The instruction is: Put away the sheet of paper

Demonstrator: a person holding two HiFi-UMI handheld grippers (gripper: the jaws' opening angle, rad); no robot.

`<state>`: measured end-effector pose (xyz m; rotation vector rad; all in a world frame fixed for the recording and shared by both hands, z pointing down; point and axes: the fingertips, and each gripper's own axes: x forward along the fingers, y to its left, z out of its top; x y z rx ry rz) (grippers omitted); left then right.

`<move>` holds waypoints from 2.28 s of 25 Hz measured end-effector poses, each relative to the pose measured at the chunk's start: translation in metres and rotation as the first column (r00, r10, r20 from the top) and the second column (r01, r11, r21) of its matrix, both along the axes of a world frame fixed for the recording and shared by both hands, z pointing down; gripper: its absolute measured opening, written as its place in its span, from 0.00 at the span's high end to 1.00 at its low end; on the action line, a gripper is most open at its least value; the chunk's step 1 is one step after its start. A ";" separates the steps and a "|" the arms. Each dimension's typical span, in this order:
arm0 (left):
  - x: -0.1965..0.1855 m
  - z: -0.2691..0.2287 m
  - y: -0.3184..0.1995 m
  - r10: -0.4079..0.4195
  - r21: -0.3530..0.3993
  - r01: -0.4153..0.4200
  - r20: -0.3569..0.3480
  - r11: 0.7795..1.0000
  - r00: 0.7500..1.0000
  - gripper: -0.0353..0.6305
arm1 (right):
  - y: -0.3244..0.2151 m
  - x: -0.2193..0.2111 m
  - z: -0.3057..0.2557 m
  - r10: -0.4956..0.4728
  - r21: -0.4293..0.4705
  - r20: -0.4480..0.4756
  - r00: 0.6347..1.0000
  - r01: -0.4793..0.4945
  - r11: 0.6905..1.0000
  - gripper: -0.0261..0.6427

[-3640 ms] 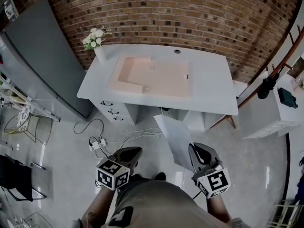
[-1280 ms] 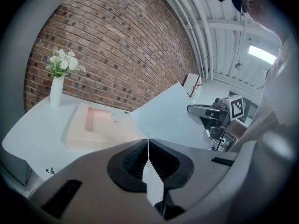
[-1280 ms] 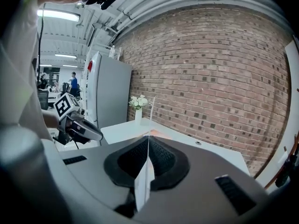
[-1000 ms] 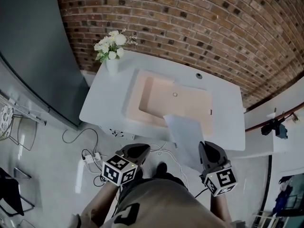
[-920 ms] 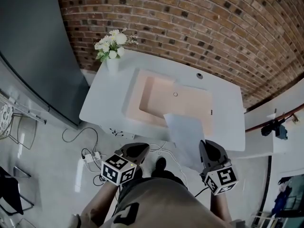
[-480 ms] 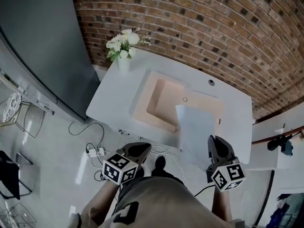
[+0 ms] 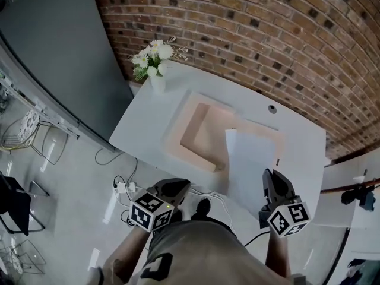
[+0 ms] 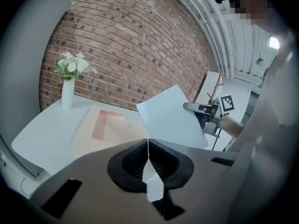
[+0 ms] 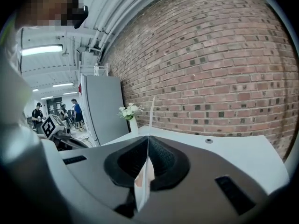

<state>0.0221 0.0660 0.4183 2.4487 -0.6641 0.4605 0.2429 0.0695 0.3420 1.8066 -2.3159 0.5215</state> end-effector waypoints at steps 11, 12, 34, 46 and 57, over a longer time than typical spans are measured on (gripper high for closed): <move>0.047 -0.007 -0.013 -0.093 0.031 0.091 0.048 0.995 0.995 0.92 | -0.034 0.047 0.022 -0.087 -0.006 0.066 0.994 0.088 0.996 0.93; 0.049 -0.009 -0.013 -0.104 0.035 0.102 0.051 0.994 0.993 0.92 | -0.037 0.049 0.022 -0.100 -0.004 0.068 0.993 0.101 0.995 0.93; 0.072 -0.018 -0.009 -0.090 0.073 0.081 0.126 0.994 0.988 0.92 | -0.066 0.127 0.094 0.101 -0.089 0.222 0.970 -0.083 0.993 0.93; 0.041 -0.009 -0.019 -0.120 0.064 0.113 0.110 0.991 0.987 0.92 | -0.086 0.141 0.132 0.174 -0.140 0.119 0.977 -0.157 0.978 0.93; -0.002 -0.006 -0.051 -0.138 0.053 0.134 0.067 0.990 0.988 0.92 | -0.105 0.142 0.147 0.271 -0.187 0.055 0.961 -0.257 0.948 0.93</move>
